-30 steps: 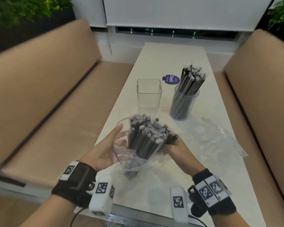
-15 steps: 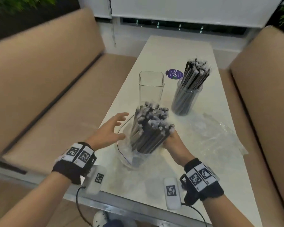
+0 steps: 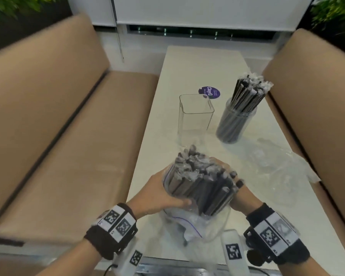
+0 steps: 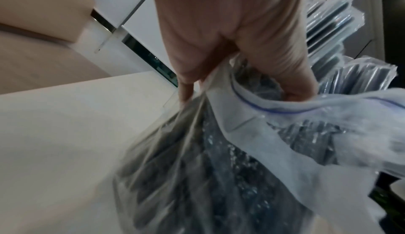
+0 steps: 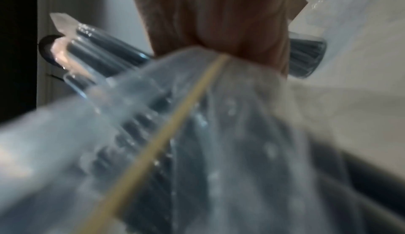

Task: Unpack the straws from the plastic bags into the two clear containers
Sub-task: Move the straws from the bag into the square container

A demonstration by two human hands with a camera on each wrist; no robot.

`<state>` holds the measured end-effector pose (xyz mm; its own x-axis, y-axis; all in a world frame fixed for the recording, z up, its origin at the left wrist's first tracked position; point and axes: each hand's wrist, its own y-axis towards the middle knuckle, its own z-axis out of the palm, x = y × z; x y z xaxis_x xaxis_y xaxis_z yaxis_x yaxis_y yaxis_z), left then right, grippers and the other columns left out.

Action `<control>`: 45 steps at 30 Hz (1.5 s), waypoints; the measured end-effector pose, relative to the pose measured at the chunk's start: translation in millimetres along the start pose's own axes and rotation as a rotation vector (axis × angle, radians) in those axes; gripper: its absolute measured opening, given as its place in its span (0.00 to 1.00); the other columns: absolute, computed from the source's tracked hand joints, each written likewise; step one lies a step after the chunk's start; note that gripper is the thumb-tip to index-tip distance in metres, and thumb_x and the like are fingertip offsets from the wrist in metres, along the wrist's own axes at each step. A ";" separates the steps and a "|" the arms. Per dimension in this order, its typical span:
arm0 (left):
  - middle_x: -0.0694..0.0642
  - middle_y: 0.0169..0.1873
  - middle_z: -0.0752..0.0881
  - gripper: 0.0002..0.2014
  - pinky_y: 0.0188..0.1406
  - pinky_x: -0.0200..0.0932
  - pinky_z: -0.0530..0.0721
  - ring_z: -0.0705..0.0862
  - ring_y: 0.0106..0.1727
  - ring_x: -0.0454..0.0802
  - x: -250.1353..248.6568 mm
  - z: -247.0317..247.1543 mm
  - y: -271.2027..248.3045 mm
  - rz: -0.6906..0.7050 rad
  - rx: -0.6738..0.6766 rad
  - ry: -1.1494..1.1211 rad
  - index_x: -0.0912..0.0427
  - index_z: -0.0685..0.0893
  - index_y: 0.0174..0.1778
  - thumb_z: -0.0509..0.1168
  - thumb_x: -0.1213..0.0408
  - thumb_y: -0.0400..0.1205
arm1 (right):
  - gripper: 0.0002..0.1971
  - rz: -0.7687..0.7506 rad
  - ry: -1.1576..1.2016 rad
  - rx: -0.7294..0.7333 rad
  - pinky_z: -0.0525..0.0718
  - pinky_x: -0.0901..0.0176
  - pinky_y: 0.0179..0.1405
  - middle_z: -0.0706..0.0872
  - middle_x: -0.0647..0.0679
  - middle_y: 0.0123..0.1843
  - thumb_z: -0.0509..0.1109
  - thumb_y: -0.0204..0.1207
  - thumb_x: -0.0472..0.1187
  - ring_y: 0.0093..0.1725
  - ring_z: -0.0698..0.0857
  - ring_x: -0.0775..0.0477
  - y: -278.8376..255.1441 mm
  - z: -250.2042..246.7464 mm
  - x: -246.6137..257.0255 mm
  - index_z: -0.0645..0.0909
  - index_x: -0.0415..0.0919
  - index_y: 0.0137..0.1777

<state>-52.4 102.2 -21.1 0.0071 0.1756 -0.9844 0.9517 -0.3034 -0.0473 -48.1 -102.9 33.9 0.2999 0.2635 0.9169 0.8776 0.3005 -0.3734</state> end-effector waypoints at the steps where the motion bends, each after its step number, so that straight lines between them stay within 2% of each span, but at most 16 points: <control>1: 0.36 0.60 0.88 0.32 0.63 0.30 0.79 0.84 0.65 0.34 -0.5 -4.4 2.5 0.023 -0.034 0.016 0.42 0.80 0.63 0.82 0.71 0.68 | 0.49 -0.010 -0.025 -0.041 0.76 0.85 0.27 0.82 0.65 0.16 0.57 0.81 0.19 0.21 0.79 0.79 9.6 -0.8 -0.6 0.72 0.72 0.08; 3: 0.38 0.57 0.89 0.29 0.63 0.32 0.81 0.85 0.64 0.37 -5.1 -14.4 11.5 0.068 -0.120 -0.003 0.44 0.82 0.61 0.81 0.72 0.69 | 0.32 -0.172 -0.031 -0.095 0.82 0.77 0.41 0.90 0.66 0.34 0.60 0.82 0.23 0.38 0.88 0.66 19.8 -11.2 2.1 0.88 0.64 0.36; 5: 0.47 0.58 0.90 0.27 0.67 0.46 0.83 0.86 0.66 0.48 -6.6 -23.3 22.8 0.088 -0.229 -0.114 0.50 0.83 0.62 0.80 0.73 0.69 | 0.09 -0.278 0.086 -0.225 0.87 0.58 0.57 0.91 0.51 0.50 0.64 0.83 0.31 0.54 0.88 0.46 28.0 -18.2 13.2 0.83 0.37 0.58; 7: 0.53 0.59 0.90 0.26 0.67 0.57 0.83 0.87 0.64 0.53 -9.6 -26.1 30.8 0.111 -0.343 -0.211 0.49 0.83 0.61 0.80 0.72 0.70 | 0.15 -0.380 0.266 -0.284 0.81 0.46 0.70 0.89 0.45 0.56 0.67 0.81 0.48 0.59 0.87 0.45 30.1 -24.5 24.4 0.81 0.39 0.61; 9: 0.53 0.58 0.91 0.26 0.65 0.58 0.85 0.89 0.61 0.53 -12.5 -21.5 36.3 0.151 -0.422 -0.244 0.50 0.83 0.61 0.80 0.71 0.69 | 0.24 -0.494 0.361 -0.300 0.79 0.48 0.72 0.87 0.47 0.61 0.71 0.75 0.57 0.63 0.86 0.48 31.6 -25.4 33.1 0.80 0.44 0.66; 12: 0.44 0.50 0.93 0.25 0.54 0.41 0.89 0.91 0.55 0.42 -6.2 -9.5 42.4 0.131 -0.477 -0.265 0.48 0.84 0.55 0.80 0.77 0.69 | 0.34 -0.547 0.124 -0.309 0.81 0.64 0.67 0.80 0.54 0.71 0.76 0.69 0.55 0.70 0.81 0.59 38.2 -13.5 35.2 0.70 0.54 0.76; 14: 0.47 0.50 0.93 0.24 0.53 0.42 0.89 0.91 0.54 0.44 7.8 -2.5 44.7 0.086 -0.476 -0.251 0.51 0.86 0.57 0.81 0.75 0.68 | 0.40 -0.493 -0.047 -0.314 0.79 0.65 0.69 0.78 0.54 0.72 0.79 0.68 0.52 0.71 0.79 0.61 50.4 -3.3 25.4 0.64 0.57 0.79; 16: 0.51 0.52 0.93 0.25 0.56 0.45 0.89 0.91 0.56 0.49 21.6 0.9 44.9 0.025 -0.457 -0.199 0.56 0.87 0.60 0.82 0.71 0.68 | 0.38 -0.441 -0.182 -0.323 0.80 0.59 0.69 0.83 0.51 0.67 0.79 0.69 0.52 0.66 0.83 0.57 61.4 5.5 12.5 0.66 0.52 0.78; 19: 0.52 0.53 0.93 0.26 0.58 0.47 0.88 0.91 0.57 0.49 28.4 -1.3 44.8 -0.025 -0.408 -0.167 0.56 0.85 0.63 0.81 0.69 0.68 | 0.24 -0.451 -0.335 -0.391 0.84 0.44 0.56 0.88 0.47 0.52 0.75 0.72 0.57 0.53 0.86 0.48 73.1 7.0 -0.5 0.80 0.42 0.61; 21: 0.52 0.55 0.92 0.27 0.59 0.47 0.88 0.90 0.58 0.46 26.2 -4.6 44.9 -0.029 -0.366 -0.155 0.54 0.84 0.64 0.81 0.70 0.68 | 0.25 -0.491 -0.330 -0.422 0.83 0.38 0.49 0.87 0.37 0.47 0.71 0.73 0.59 0.48 0.84 0.37 75.7 2.3 0.5 0.80 0.35 0.52; 28: 0.52 0.55 0.92 0.28 0.57 0.40 0.88 0.90 0.55 0.44 5.4 -10.2 51.8 0.004 -0.355 -0.190 0.57 0.81 0.64 0.79 0.77 0.69 | 0.14 -0.537 -0.061 -0.443 0.84 0.32 0.58 0.91 0.39 0.48 0.74 0.75 0.45 0.50 0.90 0.38 80.3 -21.6 59.3 0.83 0.36 0.53; 31: 0.46 0.49 0.92 0.27 0.52 0.35 0.88 0.90 0.52 0.39 -8.2 -16.4 59.2 0.052 -0.370 -0.186 0.45 0.81 0.55 0.78 0.79 0.70 | 0.13 -0.583 0.019 -0.400 0.88 0.38 0.56 0.92 0.43 0.43 0.72 0.78 0.38 0.41 0.92 0.47 80.9 -33.7 94.7 0.82 0.27 0.54; 35: 0.43 0.41 0.93 0.24 0.45 0.34 0.88 0.91 0.45 0.39 -27.5 -26.0 68.6 0.084 -0.325 -0.171 0.45 0.80 0.51 0.76 0.80 0.72 | 0.16 -0.624 0.041 -0.319 0.89 0.56 0.45 0.93 0.42 0.47 0.68 0.81 0.39 0.38 0.91 0.52 81.7 -45.7 128.5 0.80 0.24 0.60; 39: 0.51 0.44 0.93 0.22 0.40 0.39 0.89 0.91 0.44 0.46 -40.3 -32.9 80.8 0.089 -0.262 -0.137 0.51 0.82 0.55 0.76 0.78 0.72 | 0.15 -0.531 0.014 -0.201 0.91 0.52 0.45 0.92 0.35 0.52 0.70 0.79 0.37 0.48 0.92 0.43 93.4 -41.9 134.0 0.81 0.28 0.61; 43: 0.45 0.42 0.93 0.27 0.40 0.32 0.86 0.91 0.44 0.41 -44.6 -35.4 88.5 0.106 -0.224 -0.124 0.46 0.80 0.56 0.76 0.80 0.71 | 0.05 -0.501 -0.144 -0.162 0.83 0.71 0.40 0.88 0.53 0.37 0.75 0.75 0.37 0.35 0.86 0.65 106.0 -34.0 124.9 0.81 0.45 0.46; 45: 0.42 0.41 0.93 0.27 0.42 0.33 0.86 0.91 0.44 0.39 -43.6 -36.1 90.3 0.102 -0.218 -0.110 0.44 0.80 0.55 0.76 0.80 0.71 | 0.09 -0.513 -0.220 -0.165 0.83 0.69 0.40 0.86 0.55 0.39 0.77 0.73 0.37 0.36 0.86 0.63 112.6 -31.5 122.7 0.80 0.47 0.47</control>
<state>44.3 101.0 23.6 0.0846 0.0474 -0.9953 0.9914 -0.1037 0.0793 99.3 -65.6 108.8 -0.2486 0.3110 0.9173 0.9421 0.2977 0.1544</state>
